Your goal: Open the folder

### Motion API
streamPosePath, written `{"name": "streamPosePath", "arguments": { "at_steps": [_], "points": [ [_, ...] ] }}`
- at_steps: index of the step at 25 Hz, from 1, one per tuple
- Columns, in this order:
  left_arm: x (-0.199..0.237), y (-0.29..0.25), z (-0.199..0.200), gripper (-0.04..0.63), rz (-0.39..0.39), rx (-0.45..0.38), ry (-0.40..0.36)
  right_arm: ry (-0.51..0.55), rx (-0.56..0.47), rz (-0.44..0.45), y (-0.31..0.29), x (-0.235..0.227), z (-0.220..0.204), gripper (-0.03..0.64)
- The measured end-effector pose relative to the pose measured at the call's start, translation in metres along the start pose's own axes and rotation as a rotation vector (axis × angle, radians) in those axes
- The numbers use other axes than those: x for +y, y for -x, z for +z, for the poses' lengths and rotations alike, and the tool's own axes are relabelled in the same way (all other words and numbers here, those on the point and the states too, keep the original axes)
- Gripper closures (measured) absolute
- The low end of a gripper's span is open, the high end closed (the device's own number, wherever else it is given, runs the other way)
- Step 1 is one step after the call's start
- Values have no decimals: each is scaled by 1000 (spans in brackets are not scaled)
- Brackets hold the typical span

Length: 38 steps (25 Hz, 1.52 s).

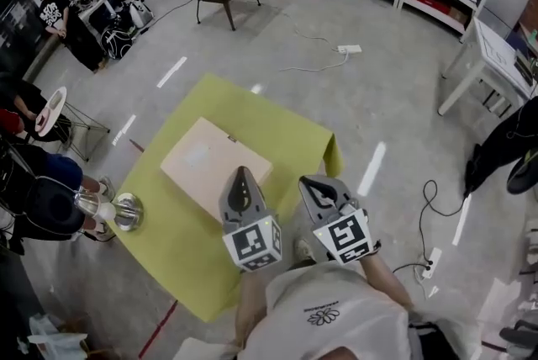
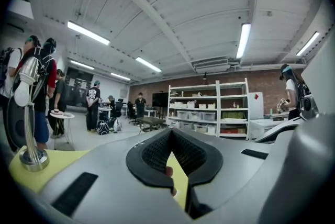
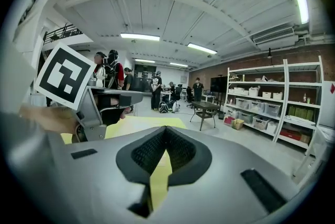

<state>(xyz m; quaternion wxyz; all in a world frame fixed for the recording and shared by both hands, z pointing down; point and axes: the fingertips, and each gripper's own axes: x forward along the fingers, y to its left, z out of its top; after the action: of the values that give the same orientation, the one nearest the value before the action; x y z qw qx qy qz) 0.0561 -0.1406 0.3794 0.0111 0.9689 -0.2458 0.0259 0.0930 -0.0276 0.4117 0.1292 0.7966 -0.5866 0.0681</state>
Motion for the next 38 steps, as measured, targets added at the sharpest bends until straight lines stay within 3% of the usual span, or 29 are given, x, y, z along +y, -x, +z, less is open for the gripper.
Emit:
{"name": "streamPosePath", "arguments": {
  "at_steps": [9,13,18,22,29,34,36,38],
  "points": [
    [39,18,-3,581,133,16,-32,-8,-3,155,-35,35,16,607],
    [35,29,1,580,214,11,-46,-7,-43,260,-37,37,26,607],
    [61,31,6,581,320,36,-44,-118,-83,387,-75,47,54,607],
    [94,30,4,581,417,45,-103,-171,-117,500,-110,60,72,607],
    [106,27,10,580,532,50,-128,-269,-119,646,-141,50,83,607],
    [105,27,-3,580,597,89,-56,-260,-95,688,-149,38,76,607],
    [110,25,-9,578,621,138,-94,-260,-77,716,-154,38,71,607],
    [115,22,-15,524,627,191,-152,-261,-43,745,-160,40,62,607]
  ]
}}
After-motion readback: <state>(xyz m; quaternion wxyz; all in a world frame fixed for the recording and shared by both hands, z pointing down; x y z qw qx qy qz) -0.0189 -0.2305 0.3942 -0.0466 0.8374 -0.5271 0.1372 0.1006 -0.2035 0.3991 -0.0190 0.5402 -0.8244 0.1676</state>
